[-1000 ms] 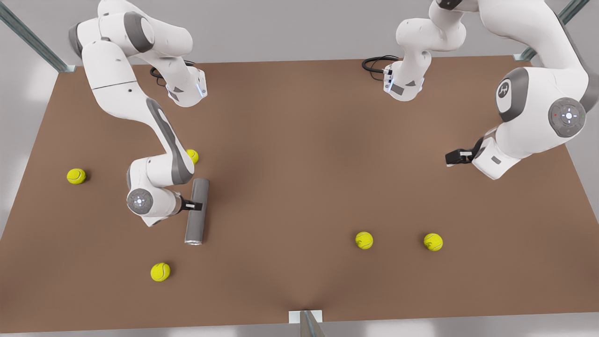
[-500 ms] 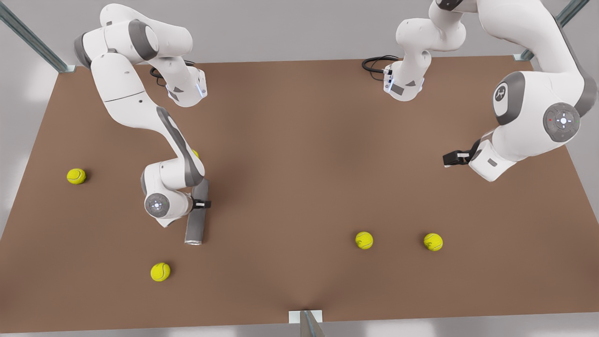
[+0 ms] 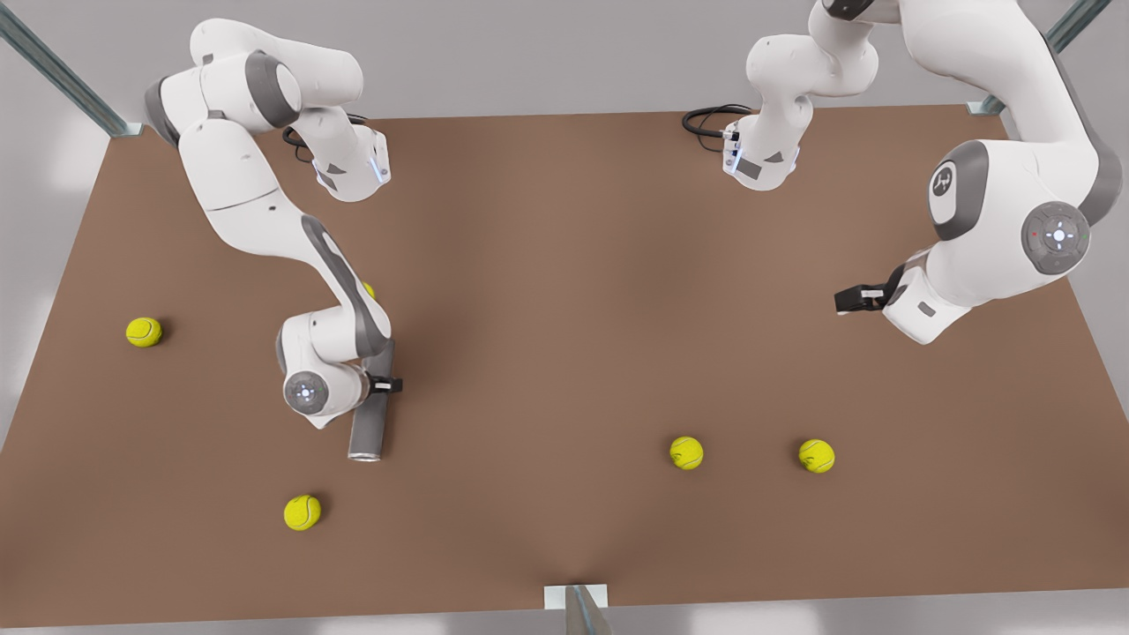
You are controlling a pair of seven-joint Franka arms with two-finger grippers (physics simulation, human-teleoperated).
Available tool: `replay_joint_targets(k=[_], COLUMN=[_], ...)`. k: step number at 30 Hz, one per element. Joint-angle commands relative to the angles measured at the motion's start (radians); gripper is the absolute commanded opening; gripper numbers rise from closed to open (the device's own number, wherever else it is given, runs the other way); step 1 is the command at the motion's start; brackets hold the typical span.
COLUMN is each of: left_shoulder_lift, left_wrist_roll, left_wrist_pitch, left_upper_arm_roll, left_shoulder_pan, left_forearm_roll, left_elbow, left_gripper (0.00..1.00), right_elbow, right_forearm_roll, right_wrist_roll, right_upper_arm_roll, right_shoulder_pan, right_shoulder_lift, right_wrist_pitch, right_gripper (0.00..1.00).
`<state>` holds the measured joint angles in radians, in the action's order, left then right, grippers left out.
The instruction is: Put the tennis tube upright
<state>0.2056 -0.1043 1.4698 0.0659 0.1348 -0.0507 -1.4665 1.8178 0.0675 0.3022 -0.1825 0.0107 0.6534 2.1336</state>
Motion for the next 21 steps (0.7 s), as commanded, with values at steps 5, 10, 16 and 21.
replay_joint_targets(k=[5, 10, 16, 21], left_shoulder_lift=[0.001, 0.001, 0.000, -0.002], left_wrist_roll=[0.002, 0.000, 0.002, 0.002], left_wrist_pitch=[0.001, 0.001, 0.001, 0.001], left_upper_arm_roll=[0.000, 0.000, 0.000, 0.000], left_shoulder_pan=[0.000, -0.003, -0.003, -0.003], left_forearm_roll=[0.000, 0.000, 0.000, 0.002], left_elbow=[0.000, -0.003, -0.003, -0.003], left_gripper=[1.00, 1.00, 1.00, 1.00], right_elbow=[0.002, 0.000, 0.000, -0.003], right_forearm_roll=[-0.002, -0.002, -0.002, -0.002], right_wrist_roll=[0.000, -0.003, -0.003, -0.003], right_upper_arm_roll=[0.000, 0.000, 0.000, 0.000], right_shoulder_pan=[0.002, 0.002, 0.002, 0.003], right_shoulder_lift=[0.014, 0.015, 0.014, 0.012], right_wrist_pitch=[0.022, 0.022, 0.020, 0.020], right_gripper=[1.00, 0.82, 0.75, 0.72])
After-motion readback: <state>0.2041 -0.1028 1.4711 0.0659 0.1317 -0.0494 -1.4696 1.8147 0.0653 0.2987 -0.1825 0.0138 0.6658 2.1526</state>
